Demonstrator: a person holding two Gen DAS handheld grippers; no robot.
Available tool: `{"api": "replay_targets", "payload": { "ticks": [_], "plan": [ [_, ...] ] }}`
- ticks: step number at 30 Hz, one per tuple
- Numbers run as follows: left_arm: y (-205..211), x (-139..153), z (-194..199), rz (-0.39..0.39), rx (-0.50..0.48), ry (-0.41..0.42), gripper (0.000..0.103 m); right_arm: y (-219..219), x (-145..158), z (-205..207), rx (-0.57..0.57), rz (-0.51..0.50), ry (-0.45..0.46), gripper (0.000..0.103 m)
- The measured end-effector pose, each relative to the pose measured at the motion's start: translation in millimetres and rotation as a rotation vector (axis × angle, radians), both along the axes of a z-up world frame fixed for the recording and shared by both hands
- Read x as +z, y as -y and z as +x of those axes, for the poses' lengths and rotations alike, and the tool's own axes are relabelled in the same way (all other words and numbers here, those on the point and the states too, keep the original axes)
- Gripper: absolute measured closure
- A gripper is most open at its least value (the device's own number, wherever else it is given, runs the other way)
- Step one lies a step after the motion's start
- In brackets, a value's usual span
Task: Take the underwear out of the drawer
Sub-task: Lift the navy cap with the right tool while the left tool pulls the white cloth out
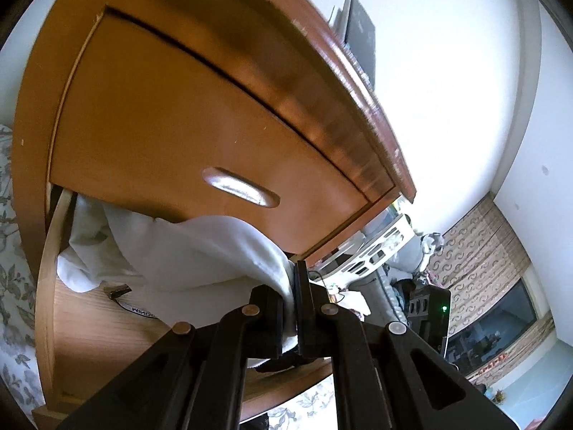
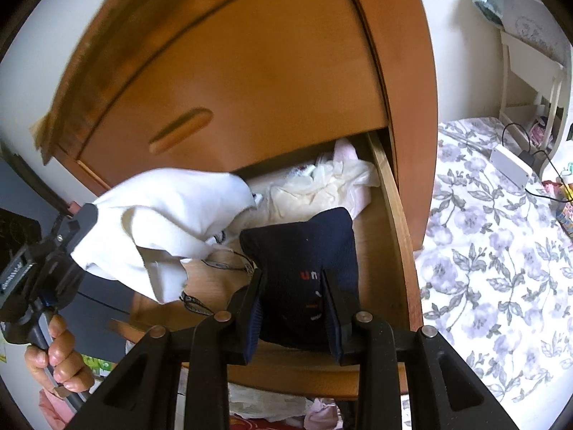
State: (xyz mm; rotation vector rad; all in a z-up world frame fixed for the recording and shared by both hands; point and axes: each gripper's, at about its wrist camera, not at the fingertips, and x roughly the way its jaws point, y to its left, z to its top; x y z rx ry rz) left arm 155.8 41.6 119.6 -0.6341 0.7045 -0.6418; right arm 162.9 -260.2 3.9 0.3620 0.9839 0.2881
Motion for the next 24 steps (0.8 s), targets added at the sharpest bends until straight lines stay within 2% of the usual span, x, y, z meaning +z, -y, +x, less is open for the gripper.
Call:
{"api": "replay_targets", "payload": {
  "ticks": [7,19,24],
  "plan": [
    [1.1,7.6,-10.6,-0.008,0.010,0.005,0.098,-0.7,19.7,-13.2,-0.003,0.004,0.041,0.071],
    [4.1,4.3,-38.1,-0.047,-0.023,-0.007,0.098,0.9,29.4,-26.5,-0.006,0.012,0.060,0.071],
    [8.3,11.1,-49.7,-0.058,-0.054,0.019,0.098,1.0,31.2,-30.1,-0.007,0.016,0.061,0.071]
  ]
}}
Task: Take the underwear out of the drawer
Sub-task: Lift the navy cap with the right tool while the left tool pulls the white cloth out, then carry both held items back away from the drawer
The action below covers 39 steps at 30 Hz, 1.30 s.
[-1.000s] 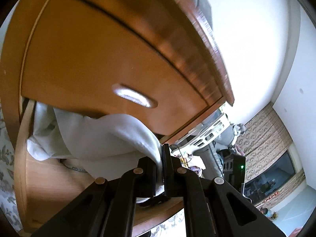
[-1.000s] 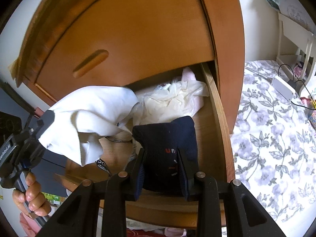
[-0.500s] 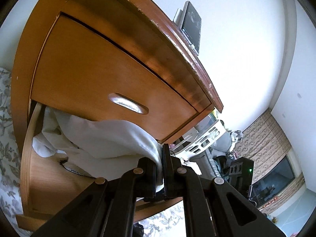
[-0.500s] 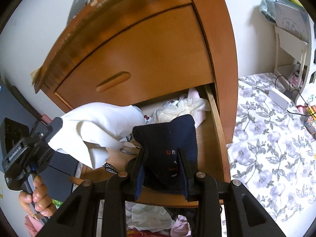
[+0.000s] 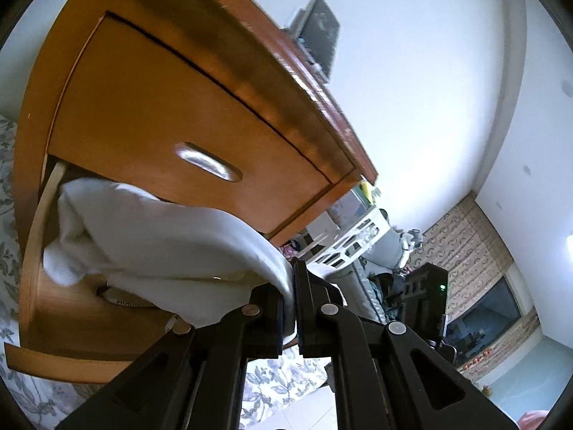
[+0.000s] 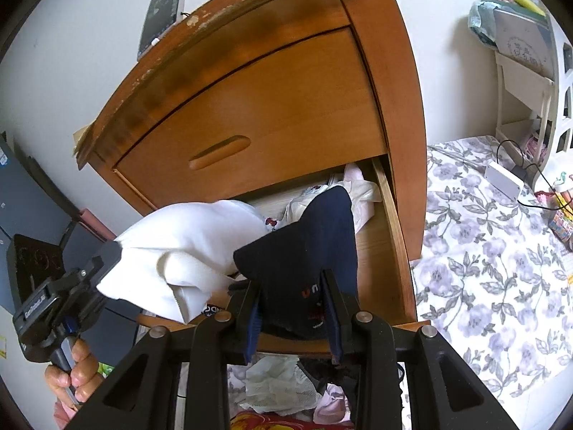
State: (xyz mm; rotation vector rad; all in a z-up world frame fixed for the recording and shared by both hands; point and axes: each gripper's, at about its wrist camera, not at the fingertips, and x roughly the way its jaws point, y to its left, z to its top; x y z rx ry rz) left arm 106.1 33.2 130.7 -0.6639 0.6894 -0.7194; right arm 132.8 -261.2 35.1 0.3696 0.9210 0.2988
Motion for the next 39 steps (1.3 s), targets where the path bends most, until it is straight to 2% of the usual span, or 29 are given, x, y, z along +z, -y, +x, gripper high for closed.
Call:
{"api": "replay_targets", "payload": {
  "ticks": [6,14,21,28,31,36,37,39],
  "plan": [
    [-5.0,21.3,-9.8,-0.017,0.006,0.058,0.098,1.0,7.2,-5.0,-0.007,0.006,0.017,0.071],
    [-23.1,49.5,-6.3,-0.012,0.107,0.106,0.098,4.5,19.0,-10.1,-0.020,0.023,0.048,0.073],
    [-29.4,72.8,-10.0,-0.003,0.152,0.151,0.098,6.8,25.8,-14.9,-0.025,0.039,0.066,0.075],
    [-36.1,126.6,-35.7,-0.005,0.198,0.294,0.098,9.7,53.2,-30.3,-0.039,0.039,0.143,0.075],
    [-41.0,154.3,-65.6,-0.016,0.217,0.393,0.098,12.7,65.5,-40.5,-0.045,0.042,0.176,0.075],
    [-47.0,190.7,-109.2,-0.025,0.246,0.510,0.098,16.5,84.4,-57.2,-0.053,0.045,0.221,0.075],
    [-47.3,196.9,-119.0,-0.026,0.257,0.560,0.098,17.3,88.1,-61.3,-0.053,0.046,0.228,0.075],
    [-46.7,206.1,-135.0,-0.004,0.270,0.586,0.098,18.3,94.3,-69.8,-0.053,0.045,0.243,0.075]
  ]
}}
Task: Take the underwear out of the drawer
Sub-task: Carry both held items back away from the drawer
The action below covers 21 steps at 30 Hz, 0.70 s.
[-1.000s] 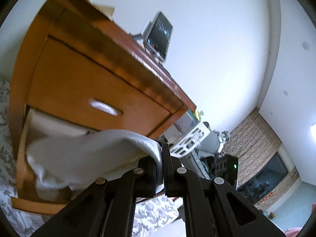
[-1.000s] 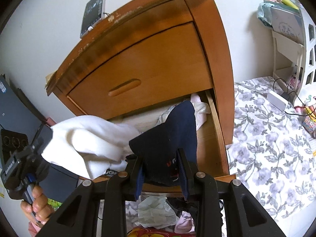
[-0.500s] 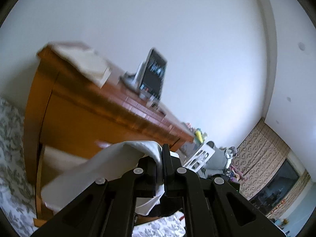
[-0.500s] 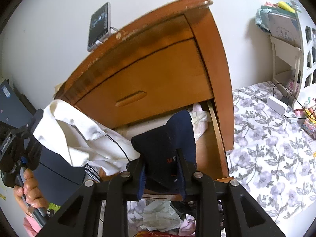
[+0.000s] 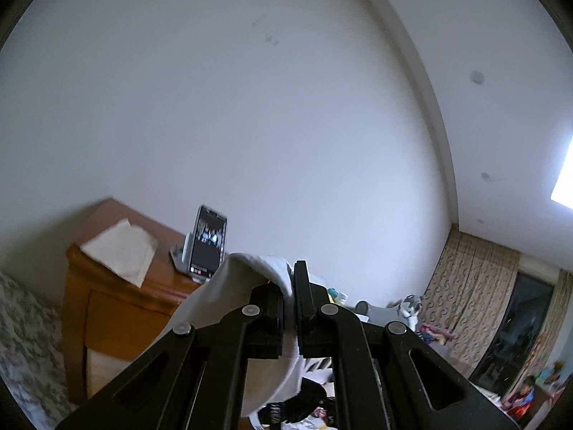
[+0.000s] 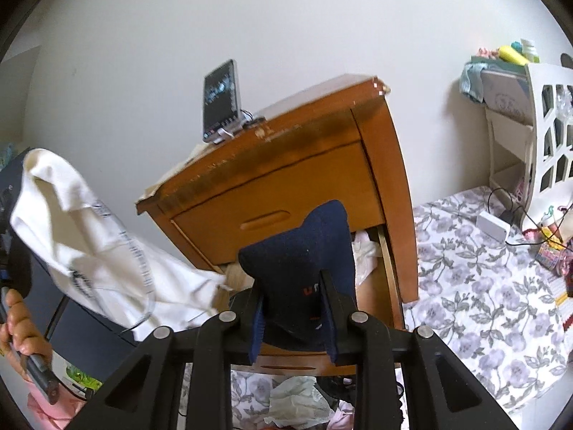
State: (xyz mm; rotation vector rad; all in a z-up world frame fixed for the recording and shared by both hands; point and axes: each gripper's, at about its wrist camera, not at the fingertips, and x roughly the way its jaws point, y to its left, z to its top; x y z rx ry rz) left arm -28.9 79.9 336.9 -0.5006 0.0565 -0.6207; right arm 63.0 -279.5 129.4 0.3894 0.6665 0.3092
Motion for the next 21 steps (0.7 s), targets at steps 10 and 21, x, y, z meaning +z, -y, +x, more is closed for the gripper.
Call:
{"api": "replay_targets", "payload": {
  "ticks": [10,21],
  "plan": [
    [11.3,-2.6,-44.4,0.055,0.019,-0.029,0.098,-0.6,14.3,-39.3,0.011,-0.015,0.021,0.075],
    [20.7,-48.8,-55.5,0.112,0.024,-0.208,0.098,-5.7,0.4,-72.9,0.017,-0.041,-0.030,0.075]
  ]
}}
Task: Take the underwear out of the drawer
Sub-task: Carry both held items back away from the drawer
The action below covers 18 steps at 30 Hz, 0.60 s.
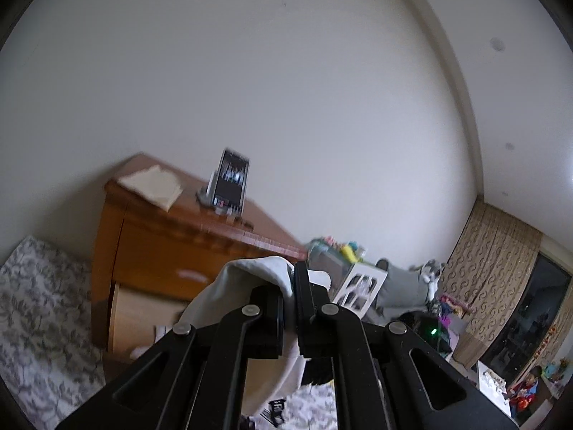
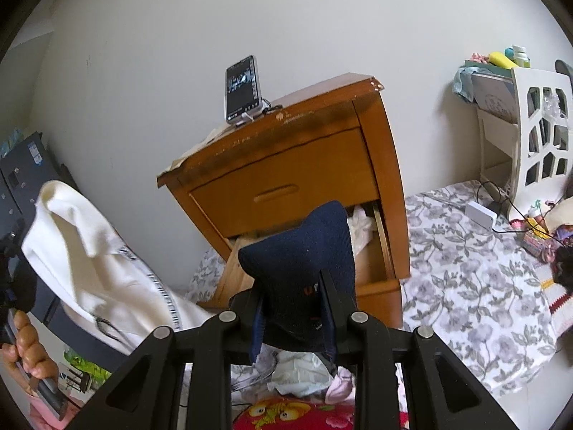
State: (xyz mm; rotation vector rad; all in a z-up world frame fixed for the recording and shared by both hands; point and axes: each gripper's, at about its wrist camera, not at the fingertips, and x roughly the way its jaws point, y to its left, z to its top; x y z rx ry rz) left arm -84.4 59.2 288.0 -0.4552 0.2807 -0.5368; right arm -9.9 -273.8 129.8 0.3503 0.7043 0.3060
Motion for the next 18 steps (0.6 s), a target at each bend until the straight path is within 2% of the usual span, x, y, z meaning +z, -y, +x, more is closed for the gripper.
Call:
{"api": "replay_targets", "payload": {
  "ticks": [10,18],
  "plan": [
    [13.2,-38.7,9.4,0.074,-0.003,-0.152,0.098,-0.9,-21.7,-10.3,-0.012,-0.038,-0.076,0.075],
    [30.1,-85.5,33.0,0.147,-0.016,-0.346,0.098,-7.2,-64.1,3.8,0.017,-0.060,-0.220,0.075]
  ]
}}
